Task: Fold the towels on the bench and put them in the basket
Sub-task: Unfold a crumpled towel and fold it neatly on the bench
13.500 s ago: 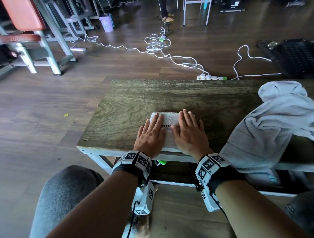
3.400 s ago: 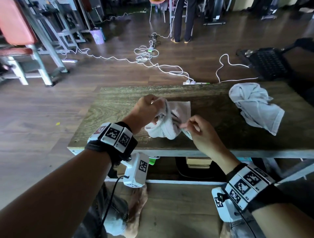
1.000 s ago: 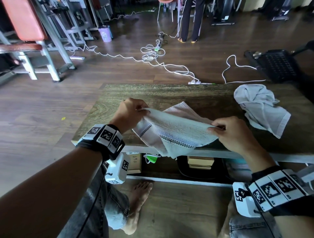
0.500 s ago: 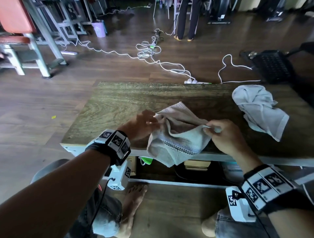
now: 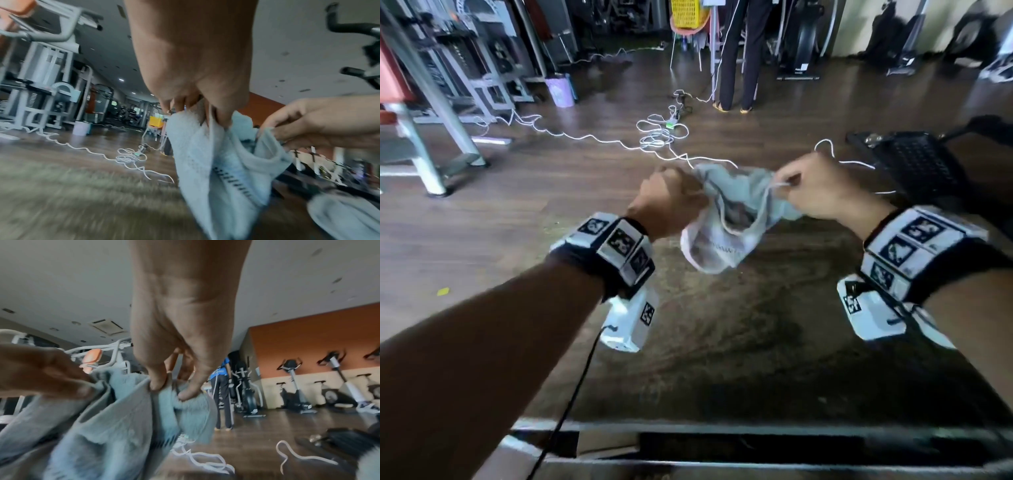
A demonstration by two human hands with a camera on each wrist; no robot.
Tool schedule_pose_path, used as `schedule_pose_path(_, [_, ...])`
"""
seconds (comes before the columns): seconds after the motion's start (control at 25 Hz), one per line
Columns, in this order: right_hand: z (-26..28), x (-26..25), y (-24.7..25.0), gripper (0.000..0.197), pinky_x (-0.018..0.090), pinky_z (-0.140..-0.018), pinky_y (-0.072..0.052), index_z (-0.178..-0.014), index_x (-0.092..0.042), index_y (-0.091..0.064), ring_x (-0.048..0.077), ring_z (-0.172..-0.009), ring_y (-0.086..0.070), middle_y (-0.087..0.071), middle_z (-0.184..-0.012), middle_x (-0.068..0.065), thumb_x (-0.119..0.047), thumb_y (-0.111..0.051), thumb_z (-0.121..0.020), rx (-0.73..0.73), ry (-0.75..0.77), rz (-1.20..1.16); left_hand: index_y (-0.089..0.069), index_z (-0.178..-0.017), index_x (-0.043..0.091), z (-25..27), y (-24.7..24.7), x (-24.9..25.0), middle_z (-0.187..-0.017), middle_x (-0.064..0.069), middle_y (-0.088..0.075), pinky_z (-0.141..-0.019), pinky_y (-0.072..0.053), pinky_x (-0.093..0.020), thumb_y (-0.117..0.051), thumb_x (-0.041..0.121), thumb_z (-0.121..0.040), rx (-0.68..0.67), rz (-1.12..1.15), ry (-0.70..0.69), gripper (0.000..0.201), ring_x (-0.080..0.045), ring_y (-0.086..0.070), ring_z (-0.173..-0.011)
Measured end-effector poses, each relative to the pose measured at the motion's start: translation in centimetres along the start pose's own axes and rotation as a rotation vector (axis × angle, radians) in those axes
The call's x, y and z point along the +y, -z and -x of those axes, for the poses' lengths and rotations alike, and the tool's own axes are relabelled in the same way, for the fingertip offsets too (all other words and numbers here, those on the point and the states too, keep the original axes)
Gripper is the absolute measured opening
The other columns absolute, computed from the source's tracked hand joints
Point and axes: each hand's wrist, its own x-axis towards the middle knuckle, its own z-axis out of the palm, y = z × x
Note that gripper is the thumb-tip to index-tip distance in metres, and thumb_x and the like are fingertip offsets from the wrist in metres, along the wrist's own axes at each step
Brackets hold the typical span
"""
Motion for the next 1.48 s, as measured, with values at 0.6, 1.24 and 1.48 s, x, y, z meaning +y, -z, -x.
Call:
schedule_pose_path(0.6, [-7.2,4.6,4.7,0.012,0.042,-0.075,-0.062,-0.078,-0.025,-0.072,0.031,-0.082,-0.072,-0.073,-0.078,0.010,-0.035,-0.070,-0.085,0.416,-0.243,-0.056,-0.062,-0.085,0.014,-6.8,6.5,-3.5,-0.085,-0.027,-0.070,-0.048,-0.060,-0.042,-0.049,0.016,-0.100,0.214,0.492,0.504,0.020,-0.033,-0.071,-0.055])
schedule_pose_path(1.24, [4.5,2.5,6.0,0.006,0.033,-0.072,-0.049,-0.084,-0.016,-0.076,0.014,-0.065,-0.059,-0.070,-0.072,0.000,-0.020,-0.075,-0.088,0.136,-0.060,-0.106,-0.068,-0.086,0.006,2.9,7.8,-5.5,-0.070,-0.014,-0.057,-0.063,-0.052,-0.042,-0.064,0.032,-0.091,0.057,0.100,0.232,0.027,-0.022,-0.053,-0.067])
schedule_pose_path(1.48, [15.1,1.4,6.4,0.011,0.015,-0.068,-0.045,-0.087,-0.007,-0.063,0.000,-0.064,-0.052,-0.058,-0.070,-0.002,-0.012,-0.060,-0.097,-0.028,-0.010,-0.303,-0.069,-0.081,0.009,10.2,10.0,-3.7,-0.071,-0.023,-0.064,-0.070,-0.058,-0.043,-0.064,0.023,-0.095,-0.199,0.171,0.154,0.020,-0.019,-0.057,-0.066])
